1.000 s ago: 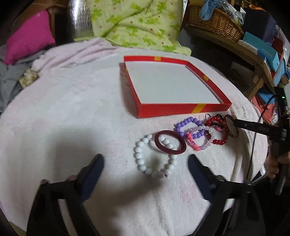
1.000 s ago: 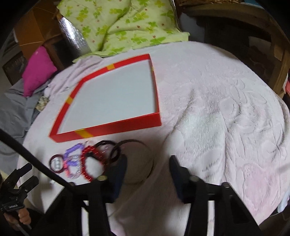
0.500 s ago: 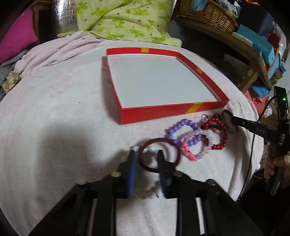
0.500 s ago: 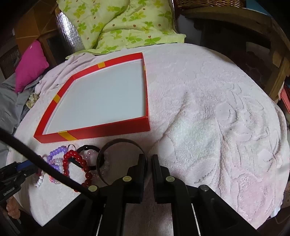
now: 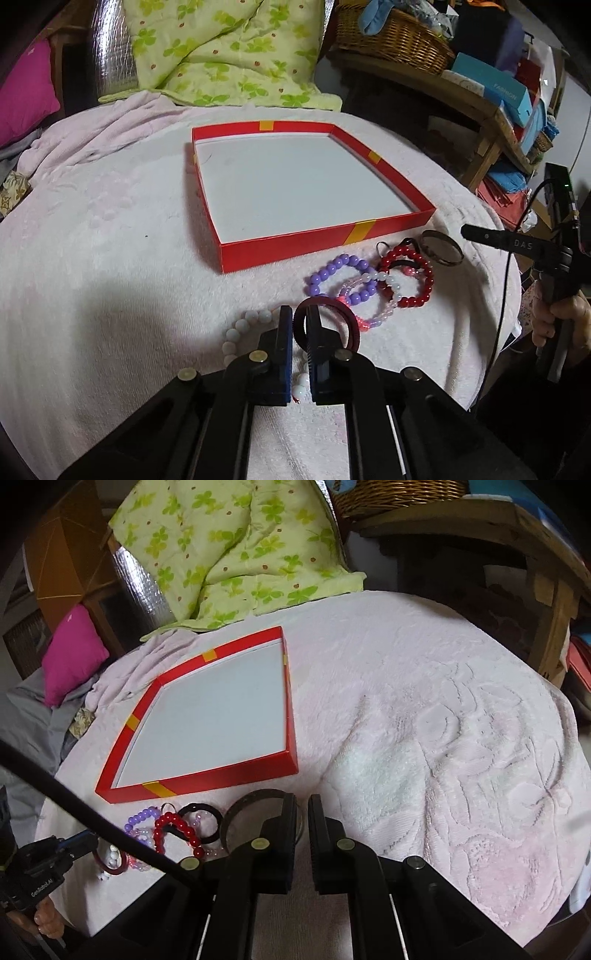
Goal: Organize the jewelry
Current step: 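Close the right tool on the silver bangle while the left tool lifts the dark red bangle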
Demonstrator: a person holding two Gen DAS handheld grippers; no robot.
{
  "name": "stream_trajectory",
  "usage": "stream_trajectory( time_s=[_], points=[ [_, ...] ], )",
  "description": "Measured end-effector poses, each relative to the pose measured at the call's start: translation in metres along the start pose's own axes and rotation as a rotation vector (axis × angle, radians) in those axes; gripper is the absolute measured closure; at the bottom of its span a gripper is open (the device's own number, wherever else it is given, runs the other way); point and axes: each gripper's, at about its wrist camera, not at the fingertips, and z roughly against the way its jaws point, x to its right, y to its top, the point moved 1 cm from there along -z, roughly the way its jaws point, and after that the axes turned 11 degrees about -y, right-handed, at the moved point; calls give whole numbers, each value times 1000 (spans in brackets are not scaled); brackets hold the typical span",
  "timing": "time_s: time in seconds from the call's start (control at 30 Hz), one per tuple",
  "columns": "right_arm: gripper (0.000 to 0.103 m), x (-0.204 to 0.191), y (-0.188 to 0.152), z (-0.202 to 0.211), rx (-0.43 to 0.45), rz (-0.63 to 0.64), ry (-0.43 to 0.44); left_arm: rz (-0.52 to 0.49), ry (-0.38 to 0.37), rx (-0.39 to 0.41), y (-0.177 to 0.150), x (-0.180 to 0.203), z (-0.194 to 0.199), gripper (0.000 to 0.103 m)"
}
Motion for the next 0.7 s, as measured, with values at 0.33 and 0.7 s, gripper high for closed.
stream_trajectory(
  time_s=[0.33,0.7],
  points=[
    [42,-15,-2,-17,-72,62,34,-2,5,-5,-4,-2,2,96],
    [30,-42,-17,-12,34,412,26,0,-14,-6,-10,-11,12,96]
  ],
)
